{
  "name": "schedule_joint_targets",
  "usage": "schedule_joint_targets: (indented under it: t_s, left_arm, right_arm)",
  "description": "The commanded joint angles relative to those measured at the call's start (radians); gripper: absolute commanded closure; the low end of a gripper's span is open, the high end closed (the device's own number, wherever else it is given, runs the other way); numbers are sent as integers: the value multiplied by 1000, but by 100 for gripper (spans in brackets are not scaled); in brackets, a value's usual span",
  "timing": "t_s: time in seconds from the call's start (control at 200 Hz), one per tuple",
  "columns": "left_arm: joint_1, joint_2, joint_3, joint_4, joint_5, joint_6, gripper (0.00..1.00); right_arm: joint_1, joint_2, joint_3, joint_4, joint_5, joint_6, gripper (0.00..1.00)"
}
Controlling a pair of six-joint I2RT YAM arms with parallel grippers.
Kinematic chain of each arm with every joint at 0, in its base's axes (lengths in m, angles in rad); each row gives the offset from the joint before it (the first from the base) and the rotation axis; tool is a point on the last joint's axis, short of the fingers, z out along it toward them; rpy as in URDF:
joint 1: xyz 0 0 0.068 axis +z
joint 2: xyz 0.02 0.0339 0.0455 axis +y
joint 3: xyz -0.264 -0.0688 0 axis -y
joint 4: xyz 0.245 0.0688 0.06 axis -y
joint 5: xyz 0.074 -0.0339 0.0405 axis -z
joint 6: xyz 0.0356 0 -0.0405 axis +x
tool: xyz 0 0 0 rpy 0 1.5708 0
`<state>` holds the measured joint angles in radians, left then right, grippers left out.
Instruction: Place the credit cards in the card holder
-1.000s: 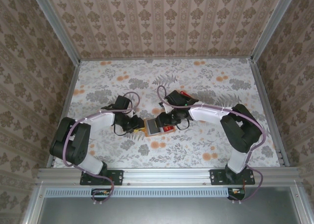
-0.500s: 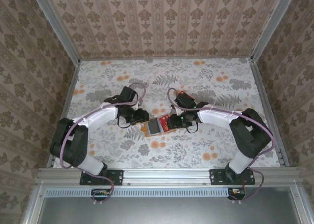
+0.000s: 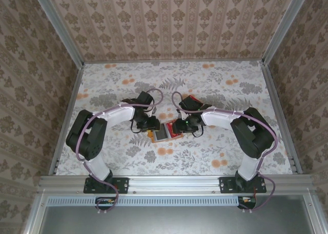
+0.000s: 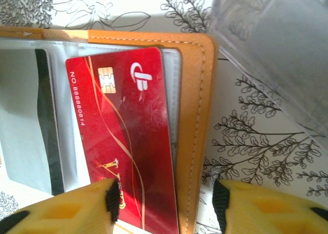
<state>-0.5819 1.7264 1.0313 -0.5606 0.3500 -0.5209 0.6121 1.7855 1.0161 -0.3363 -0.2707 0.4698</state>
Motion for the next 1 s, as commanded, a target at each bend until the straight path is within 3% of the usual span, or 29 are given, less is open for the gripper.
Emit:
schedule_joint_targets:
  t_s: [0.0, 0.085, 0.175, 0.365, 0.515, 0.99]
  left_arm:
    - [2, 15, -19, 9, -11, 19, 64]
    - [9, 22, -42, 27, -6, 13, 64]
    - [17, 22, -70, 43, -6, 8, 65]
    - [49, 22, -145, 89, -1, -4, 66]
    - [66, 16, -193, 121, 6, -13, 67]
    - [85, 7, -227, 143, 9, -23, 70]
  right_arm:
    - [12, 56, 15, 58, 1, -17, 54]
    - [13, 53, 15, 40, 24, -24, 68]
    - [10, 42, 9, 19, 53, -34, 75]
    - [-3, 9, -10, 2, 67, -43, 80]
    - [-15, -10, -26, 0, 52, -49, 89]
    - [-78, -96, -87, 1, -40, -63, 97]
